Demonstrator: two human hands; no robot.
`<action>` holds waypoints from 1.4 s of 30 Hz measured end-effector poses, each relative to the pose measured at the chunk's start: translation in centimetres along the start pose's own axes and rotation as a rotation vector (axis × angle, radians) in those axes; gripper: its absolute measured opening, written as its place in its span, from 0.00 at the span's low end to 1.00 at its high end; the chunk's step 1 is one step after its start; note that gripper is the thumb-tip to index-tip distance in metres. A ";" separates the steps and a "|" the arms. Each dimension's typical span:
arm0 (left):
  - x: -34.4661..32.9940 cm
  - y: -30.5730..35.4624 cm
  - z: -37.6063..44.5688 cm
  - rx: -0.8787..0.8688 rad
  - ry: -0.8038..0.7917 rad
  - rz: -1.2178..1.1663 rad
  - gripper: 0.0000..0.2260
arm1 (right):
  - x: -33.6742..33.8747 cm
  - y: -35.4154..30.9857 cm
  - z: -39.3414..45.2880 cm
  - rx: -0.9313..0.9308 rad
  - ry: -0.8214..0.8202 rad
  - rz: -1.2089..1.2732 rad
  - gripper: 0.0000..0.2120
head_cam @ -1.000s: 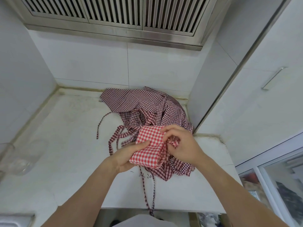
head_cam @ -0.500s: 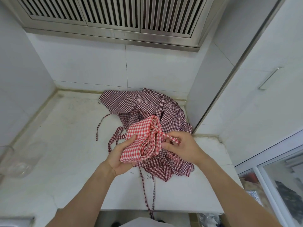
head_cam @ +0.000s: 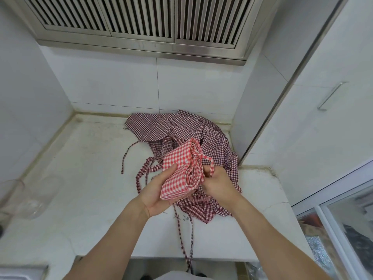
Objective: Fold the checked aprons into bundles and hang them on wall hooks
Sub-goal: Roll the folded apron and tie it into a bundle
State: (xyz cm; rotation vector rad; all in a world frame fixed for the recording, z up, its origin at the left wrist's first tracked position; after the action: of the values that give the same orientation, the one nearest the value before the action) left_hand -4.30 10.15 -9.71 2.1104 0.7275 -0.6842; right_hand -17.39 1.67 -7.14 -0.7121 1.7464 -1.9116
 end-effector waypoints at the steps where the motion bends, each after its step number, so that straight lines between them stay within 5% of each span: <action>1: 0.3 0.2 -0.1 0.008 0.045 0.087 0.21 | -0.2 0.6 -0.3 -0.116 -0.057 0.150 0.14; 4: 1.9 0.3 -0.2 0.042 0.248 0.325 0.27 | -0.3 1.7 -1.0 -0.317 -0.149 0.393 0.12; 8: 2.5 -0.4 -0.6 0.043 0.542 0.708 0.20 | -2.1 2.7 -1.7 -0.394 -0.207 0.146 0.13; 15: 6.0 -2.1 -1.2 -0.146 0.947 1.025 0.22 | -6.2 9.2 -2.6 -0.495 0.120 0.238 0.20; 18: 8.2 -3.6 -2.0 -0.245 1.091 1.110 0.33 | -8.7 11.2 -3.5 -0.539 0.140 0.213 0.17; 23: 11.4 -6.3 -2.4 -0.328 1.128 1.260 0.31 | -11.3 13.2 -5.2 -0.657 0.114 0.095 0.17; 28: 13.2 -8.5 -1.5 -0.536 0.850 1.501 0.19 | -12.1 14.1 -6.1 -0.757 -0.010 -0.042 0.15; 33: 13.9 -8.1 -0.5 -0.301 0.732 1.601 0.24 | -10.0 13.1 -3.7 -0.610 -0.413 -0.586 0.17; 36: 14.6 -7.9 0.3 -0.221 0.731 1.626 0.26 | -6.9 10.0 -1.5 -0.529 -0.555 -0.662 0.19; 42: 15.2 -7.2 2.2 -0.206 0.726 1.628 0.26 | 0.1 2.7 4.0 -0.273 -0.060 -0.009 0.16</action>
State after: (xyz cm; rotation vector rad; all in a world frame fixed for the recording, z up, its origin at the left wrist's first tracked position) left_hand 0.73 16.25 -24.73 1.9349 -0.6578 0.9999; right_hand -14.90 -1.70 -9.55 -0.8648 1.9902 -1.6564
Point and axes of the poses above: each hand's wrist, its own z-axis towards the middle knuckle, its own x-axis out of the back of the hand, y = z × x, the point moved 5 cm from there along z, towards the middle knuckle, and after that the axes turned 13 degrees about x, right-handed, at the moved point
